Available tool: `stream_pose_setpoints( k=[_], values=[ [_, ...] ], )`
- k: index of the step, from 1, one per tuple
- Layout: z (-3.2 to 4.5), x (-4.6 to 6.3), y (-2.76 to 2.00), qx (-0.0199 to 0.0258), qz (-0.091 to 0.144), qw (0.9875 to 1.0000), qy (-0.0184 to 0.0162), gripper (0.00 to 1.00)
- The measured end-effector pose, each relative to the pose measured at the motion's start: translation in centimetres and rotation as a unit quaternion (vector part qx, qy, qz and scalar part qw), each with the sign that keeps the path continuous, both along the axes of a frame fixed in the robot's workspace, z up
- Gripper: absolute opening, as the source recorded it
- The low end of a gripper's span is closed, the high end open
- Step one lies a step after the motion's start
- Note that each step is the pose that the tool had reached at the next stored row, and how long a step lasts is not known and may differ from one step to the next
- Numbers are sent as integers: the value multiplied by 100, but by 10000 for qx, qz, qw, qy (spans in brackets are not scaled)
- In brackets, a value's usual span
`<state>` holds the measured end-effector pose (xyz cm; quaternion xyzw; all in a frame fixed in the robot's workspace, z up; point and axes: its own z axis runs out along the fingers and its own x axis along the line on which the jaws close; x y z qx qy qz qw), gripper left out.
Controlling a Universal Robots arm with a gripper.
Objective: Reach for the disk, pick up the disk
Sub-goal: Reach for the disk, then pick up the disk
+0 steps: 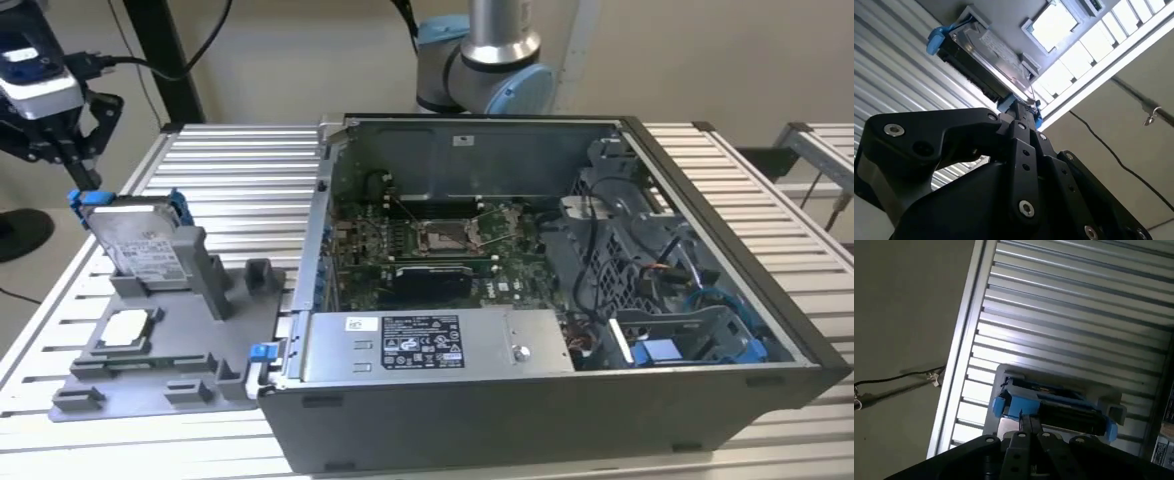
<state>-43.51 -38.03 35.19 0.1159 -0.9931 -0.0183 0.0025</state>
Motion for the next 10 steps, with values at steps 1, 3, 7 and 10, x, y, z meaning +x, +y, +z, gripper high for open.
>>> stream_pose_setpoints(
  k=[1,3,7,10],
  values=[
    [0,0,0,-1,183,9998,0,0],
    [0,0,0,-3,390,9992,0,0],
    [0,0,0,-7,757,9971,0,0],
    [0,0,0,-10,1052,9944,0,0]
  ],
)
